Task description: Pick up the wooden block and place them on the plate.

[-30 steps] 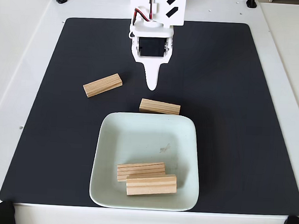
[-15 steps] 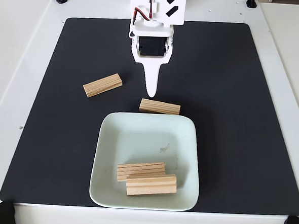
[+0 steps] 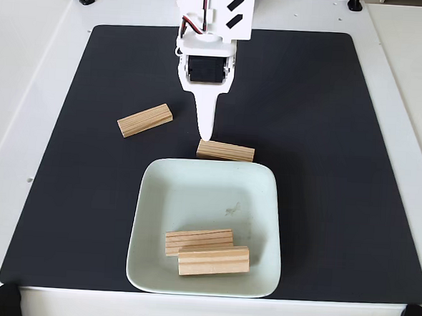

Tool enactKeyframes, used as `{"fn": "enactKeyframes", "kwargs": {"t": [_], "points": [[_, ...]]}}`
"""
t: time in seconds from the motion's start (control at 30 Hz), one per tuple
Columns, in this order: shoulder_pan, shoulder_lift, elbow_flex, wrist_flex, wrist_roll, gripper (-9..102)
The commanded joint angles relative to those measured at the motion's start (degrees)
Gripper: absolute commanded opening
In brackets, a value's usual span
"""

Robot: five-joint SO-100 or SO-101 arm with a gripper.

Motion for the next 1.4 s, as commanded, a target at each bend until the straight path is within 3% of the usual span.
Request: {"fn": "enactKeyframes", "kwargs": {"t": [0.0,1.37], "points": [[0.7,0.5,0.4,-0.4,-0.4,15],[2.0,-4.2,-1.7,-3.8,-0.3,16]]}}
